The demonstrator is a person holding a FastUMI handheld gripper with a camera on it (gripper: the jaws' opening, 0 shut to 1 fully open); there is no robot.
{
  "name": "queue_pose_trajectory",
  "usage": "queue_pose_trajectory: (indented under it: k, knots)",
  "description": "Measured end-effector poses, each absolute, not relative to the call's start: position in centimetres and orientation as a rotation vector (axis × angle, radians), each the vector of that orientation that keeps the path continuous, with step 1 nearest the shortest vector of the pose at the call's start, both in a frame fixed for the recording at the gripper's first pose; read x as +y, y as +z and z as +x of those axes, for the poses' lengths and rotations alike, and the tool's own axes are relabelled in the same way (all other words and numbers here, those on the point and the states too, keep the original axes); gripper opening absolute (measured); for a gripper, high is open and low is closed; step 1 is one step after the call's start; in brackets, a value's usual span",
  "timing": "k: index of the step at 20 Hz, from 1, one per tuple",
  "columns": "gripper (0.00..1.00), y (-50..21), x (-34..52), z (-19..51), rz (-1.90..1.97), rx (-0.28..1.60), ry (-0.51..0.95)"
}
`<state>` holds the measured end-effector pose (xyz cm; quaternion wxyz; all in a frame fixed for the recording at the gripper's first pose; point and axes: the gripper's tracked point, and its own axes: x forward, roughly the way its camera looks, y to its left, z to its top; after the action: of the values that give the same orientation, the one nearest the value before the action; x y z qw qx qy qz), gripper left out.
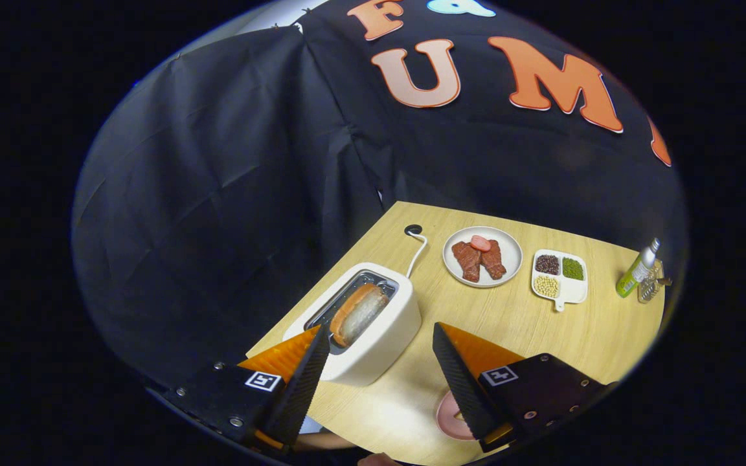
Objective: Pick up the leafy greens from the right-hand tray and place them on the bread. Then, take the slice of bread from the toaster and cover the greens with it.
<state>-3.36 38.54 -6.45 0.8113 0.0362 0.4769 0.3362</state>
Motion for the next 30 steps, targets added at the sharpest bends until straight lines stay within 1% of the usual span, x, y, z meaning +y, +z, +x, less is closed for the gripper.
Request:
queue_pose_trajectory:
  k: [4, 8, 12, 16, 17, 18, 19, 20, 21, 22, 23, 24, 25, 26, 27, 30]
  knots:
    - [0.96, -7.8, 42.0, -3.9, 0.056, 1.091, 0.753]
    - [0.96, -9.6, 44.3, -3.8, 0.015, 1.154, 0.755]
    - [0.90, -12.0, 45.8, -3.0, 0.000, 1.212, 0.724]
    - [0.81, -14.2, 46.2, -2.2, -0.010, 1.266, 0.671]
    - [0.74, -14.8, 46.1, -1.8, -0.014, 1.271, 0.653]
    - [0.70, -15.5, 45.9, -1.4, -0.017, 1.279, 0.631]
    - [0.60, -15.9, 45.9, -1.3, -0.009, 1.290, 0.613]
    - [0.56, -16.4, 45.8, -1.1, 0.000, 1.309, 0.602]
    - [0.49, -16.7, 45.9, -1.2, 0.010, 1.325, 0.590]
    - [0.47, -16.9, 45.9, -1.1, 0.015, 1.334, 0.586]
    - [0.41, -17.1, 45.9, -1.0, 0.011, 1.333, 0.588]
    - [0.38, -17.1, 45.9, -0.9, 0.006, 1.333, 0.593]
    - [0.33, -17.1, 45.8, -1.0, 0.005, 1.334, 0.605]
    - [0.30, -17.0, 45.5, -1.1, 0.005, 1.331, 0.603]
    - [0.24, -16.7, 45.4, -1.1, 0.035, 1.330, 0.608]
    - [0.18, -15.5, 44.9, -0.9, 0.124, 1.303, 0.621]
